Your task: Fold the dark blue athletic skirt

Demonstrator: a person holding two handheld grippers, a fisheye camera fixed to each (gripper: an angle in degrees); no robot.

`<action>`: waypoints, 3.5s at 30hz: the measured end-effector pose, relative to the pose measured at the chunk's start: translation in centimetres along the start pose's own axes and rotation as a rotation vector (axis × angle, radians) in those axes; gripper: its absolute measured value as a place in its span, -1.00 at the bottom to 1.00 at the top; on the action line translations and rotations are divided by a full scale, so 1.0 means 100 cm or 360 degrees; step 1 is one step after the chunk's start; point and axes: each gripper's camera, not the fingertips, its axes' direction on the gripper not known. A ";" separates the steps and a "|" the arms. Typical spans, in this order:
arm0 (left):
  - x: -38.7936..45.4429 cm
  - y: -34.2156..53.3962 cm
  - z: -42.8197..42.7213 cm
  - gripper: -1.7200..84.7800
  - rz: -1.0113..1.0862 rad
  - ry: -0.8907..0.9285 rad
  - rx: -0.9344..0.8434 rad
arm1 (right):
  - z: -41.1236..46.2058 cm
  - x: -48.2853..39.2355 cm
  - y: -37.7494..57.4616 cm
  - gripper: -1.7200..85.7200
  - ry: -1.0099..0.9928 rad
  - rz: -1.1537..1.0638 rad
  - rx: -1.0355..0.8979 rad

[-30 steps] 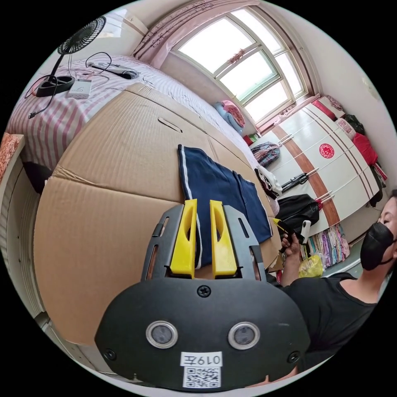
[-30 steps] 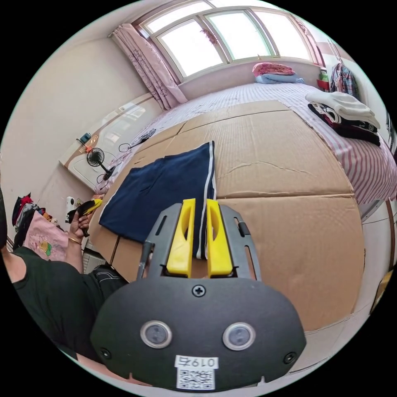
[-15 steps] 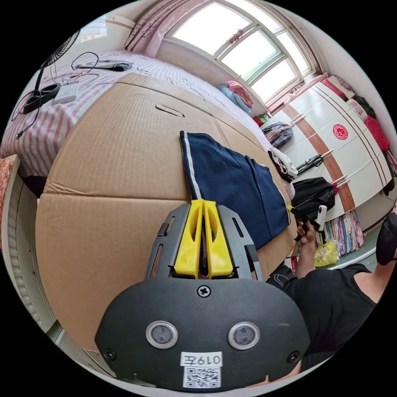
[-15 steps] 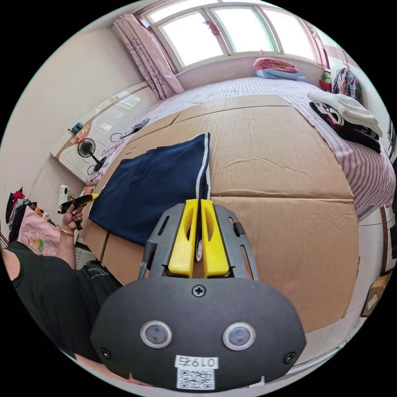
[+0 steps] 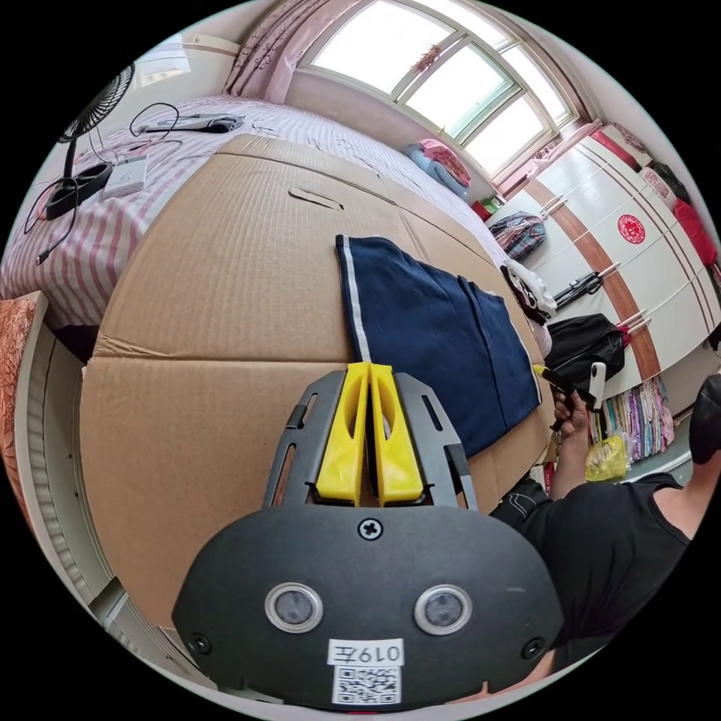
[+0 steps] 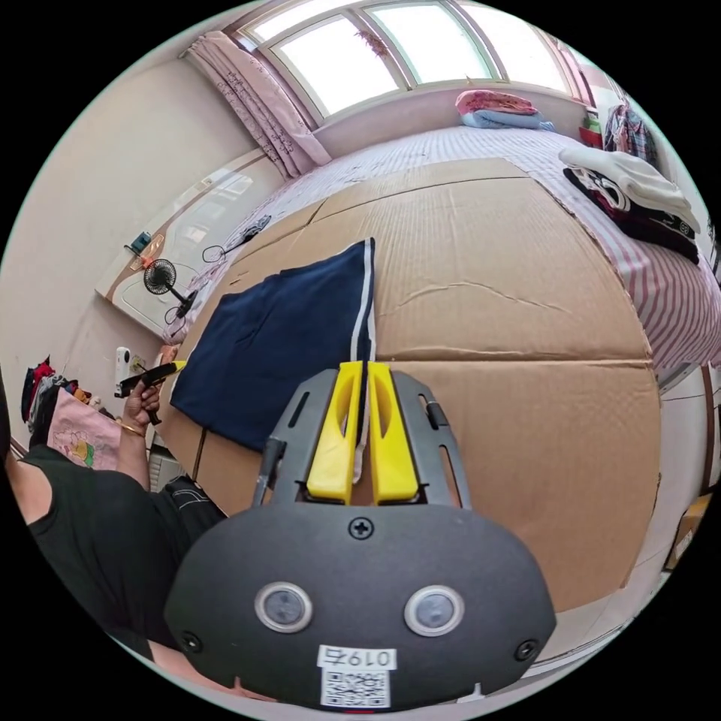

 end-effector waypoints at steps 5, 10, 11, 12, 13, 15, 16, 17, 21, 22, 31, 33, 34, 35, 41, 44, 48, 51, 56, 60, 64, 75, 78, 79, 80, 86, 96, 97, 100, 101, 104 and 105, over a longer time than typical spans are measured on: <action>0.012 -0.017 0.035 -0.95 0.0002 -0.0021 -0.0028 | 0.024 -0.002 -0.017 -0.93 -0.0070 -0.0028 -0.0051; 0.021 -0.031 0.068 -0.95 -0.0011 -0.0024 -0.0050 | 0.033 -0.004 -0.014 -0.97 -0.0027 -0.0056 -0.0013; 0.024 -0.035 0.077 -0.95 -0.0010 -0.0029 -0.0061 | 0.029 -0.002 -0.012 -0.97 -0.0049 -0.0042 0.0037; 0.026 -0.037 0.082 -0.95 -0.0008 -0.0031 -0.0068 | 0.029 -0.001 -0.011 -0.97 -0.0063 -0.0034 0.0053; 0.029 -0.041 0.091 -0.95 -0.0001 -0.0040 -0.0082 | 0.032 0.001 -0.010 -0.97 -0.0074 -0.0022 0.0044; 0.035 -0.048 0.106 -0.94 0.0010 -0.0061 -0.0103 | 0.046 0.003 -0.010 -0.97 -0.0049 -0.0011 -0.0044; 0.039 -0.052 0.116 -0.94 0.0017 -0.0074 -0.0116 | 0.048 0.004 -0.008 -0.97 -0.0088 -0.0002 -0.0035; 0.042 -0.056 0.126 -0.94 0.0020 -0.0085 -0.0131 | 0.046 0.005 -0.007 -0.96 -0.0124 0.0001 -0.0019; 0.050 -0.065 0.155 -0.94 0.0019 -0.0092 -0.0150 | 0.042 0.007 -0.010 -0.96 -0.0185 0.0002 0.0021; 0.051 -0.068 0.165 -0.94 0.0008 -0.0080 -0.0155 | 0.043 0.005 -0.013 -0.95 -0.0191 -0.0007 0.0017; 0.109 -0.123 0.181 -0.93 0.0098 -0.0377 0.0153 | 0.054 -0.027 -0.005 -0.96 0.0004 -0.0116 0.0043; 0.152 -0.146 0.206 -0.92 0.0306 -0.0323 0.0160 | 0.053 -0.044 -0.001 -0.96 0.0110 -0.0185 0.0080; 0.183 -0.163 0.231 -0.91 0.0462 -0.0251 0.0124 | 0.053 -0.057 0.002 -0.96 0.0189 -0.0234 0.0099; 0.217 -0.180 0.260 -0.89 0.0632 -0.0154 0.0077 | 0.055 -0.066 0.003 -0.96 0.0257 -0.0260 0.0092; 0.380 -0.262 0.433 -0.73 0.1308 0.0237 -0.0206 | 0.056 -0.062 0.001 -0.96 0.0165 -0.0187 0.0071; 0.438 -0.304 0.528 -0.71 0.1515 0.0253 -0.0345 | 0.053 -0.053 0.001 -0.96 0.0071 -0.0135 0.0067; 0.478 -0.350 0.622 -0.69 0.1701 0.0376 -0.0521 | 0.050 -0.053 0.002 -0.96 0.0044 -0.0125 0.0077; 0.491 -0.373 0.690 -0.67 0.1802 0.0472 -0.0754 | 0.048 -0.055 0.003 -0.96 0.0045 -0.0123 0.0083; 0.488 -0.391 0.769 -0.68 0.1880 0.0424 -0.0912 | 0.044 -0.054 0.006 -0.96 -0.0002 -0.0112 0.0095; 0.484 -0.402 0.801 -0.71 0.1848 0.0494 -0.0963 | 0.044 -0.055 0.008 -0.96 0.0005 -0.0118 0.0089; 0.479 -0.407 0.832 -0.78 0.1868 0.0498 -0.1010 | 0.042 -0.056 0.010 -0.96 0.0010 -0.0121 0.0085; 0.431 -0.425 0.819 -0.93 0.2040 0.0950 -0.0816 | 0.037 -0.060 0.019 -0.96 0.0016 -0.0147 0.0086; 0.419 -0.428 0.820 -0.94 0.2100 0.1034 -0.0845 | 0.036 -0.059 0.022 -0.96 0.0024 -0.0147 0.0081; 0.417 -0.431 0.824 -0.94 0.2102 0.1012 -0.0834 | 0.036 -0.059 0.023 -0.96 0.0029 -0.0143 0.0078; 0.415 -0.436 0.829 -0.94 0.2086 0.0976 -0.0817 | 0.036 -0.058 0.025 -0.96 0.0032 -0.0137 0.0077; 0.423 -0.466 0.866 -0.94 0.1979 0.0841 -0.0711 | 0.029 -0.047 0.034 -0.96 0.0001 -0.0082 0.0112; 0.438 -0.465 0.961 -0.94 0.1948 0.0433 -0.0866 | 0.031 -0.034 0.046 -0.96 0.0014 -0.0043 0.0057; 0.438 -0.466 0.964 -0.94 0.1951 0.0424 -0.0862 | 0.030 -0.032 0.048 -0.95 0.0005 -0.0039 0.0060; 0.434 -0.472 0.973 -0.94 0.1921 0.0424 -0.0871 | 0.026 -0.027 0.057 -0.95 -0.0008 -0.0055 0.0049; 0.432 -0.473 0.977 -0.94 0.1905 0.0427 -0.0872 | 0.023 -0.023 0.063 -0.94 -0.0035 -0.0061 0.0034; 0.426 -0.477 0.984 -0.94 0.1878 0.0438 -0.0863 | 0.013 0.003 0.088 -0.93 -0.0260 -0.0027 0.0010; 0.425 -0.478 0.985 -0.94 0.1879 0.0439 -0.0858 | 0.010 0.010 0.094 -0.92 -0.0319 -0.0017 0.0006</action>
